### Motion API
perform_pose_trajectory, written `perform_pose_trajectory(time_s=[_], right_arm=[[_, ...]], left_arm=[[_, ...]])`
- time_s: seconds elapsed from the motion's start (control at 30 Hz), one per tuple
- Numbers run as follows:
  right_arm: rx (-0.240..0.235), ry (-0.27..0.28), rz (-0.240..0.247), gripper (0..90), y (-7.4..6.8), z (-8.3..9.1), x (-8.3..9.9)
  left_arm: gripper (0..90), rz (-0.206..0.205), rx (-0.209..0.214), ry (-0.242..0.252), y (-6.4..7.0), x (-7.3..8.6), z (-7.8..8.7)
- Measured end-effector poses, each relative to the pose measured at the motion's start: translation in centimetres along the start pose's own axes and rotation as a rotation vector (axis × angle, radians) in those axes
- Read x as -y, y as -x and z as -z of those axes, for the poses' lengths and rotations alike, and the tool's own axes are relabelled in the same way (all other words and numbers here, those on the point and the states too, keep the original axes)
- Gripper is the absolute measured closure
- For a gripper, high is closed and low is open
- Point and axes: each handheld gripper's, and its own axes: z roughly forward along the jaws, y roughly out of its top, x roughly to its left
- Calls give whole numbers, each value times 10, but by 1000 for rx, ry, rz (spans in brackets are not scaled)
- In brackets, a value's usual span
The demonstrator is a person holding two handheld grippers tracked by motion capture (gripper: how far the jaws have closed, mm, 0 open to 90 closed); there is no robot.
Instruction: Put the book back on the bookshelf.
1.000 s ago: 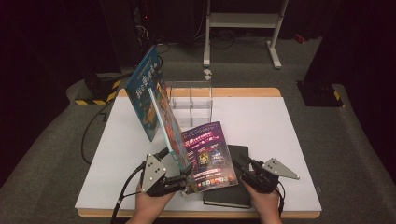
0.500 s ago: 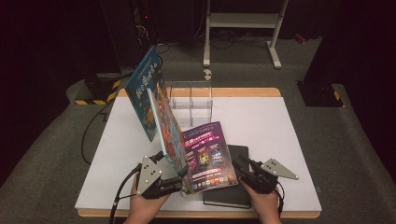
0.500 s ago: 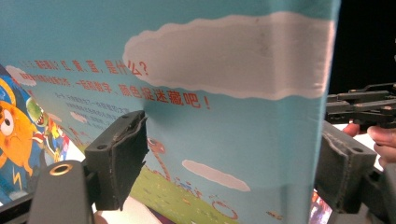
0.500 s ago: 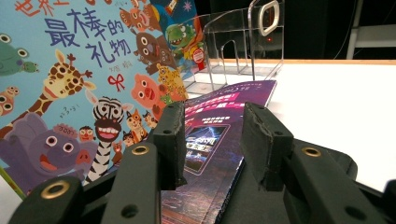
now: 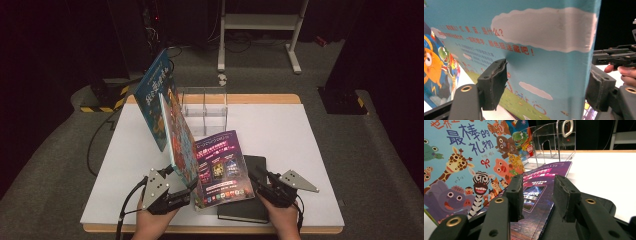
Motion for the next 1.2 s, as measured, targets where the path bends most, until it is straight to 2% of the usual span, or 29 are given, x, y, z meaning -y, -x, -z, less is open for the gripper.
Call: perform_pose_trajectory(time_s=[0.23, 0.4, 0.57, 1.2], right_arm=[[-3, -2, -3, 594, 0, -1, 1], [-5, -3, -7, 595, 1, -1, 1], [-6, -3, -7, 595, 0, -2, 1], [-13, -8, -18, 595, 0, -4, 3]], left_arm=[[293, 7, 1, -7, -4, 1, 3], [335, 0, -10, -9, -6, 2, 7], [358, 14, -10, -1, -9, 5, 9], [439, 9, -35, -16, -15, 9, 17]])
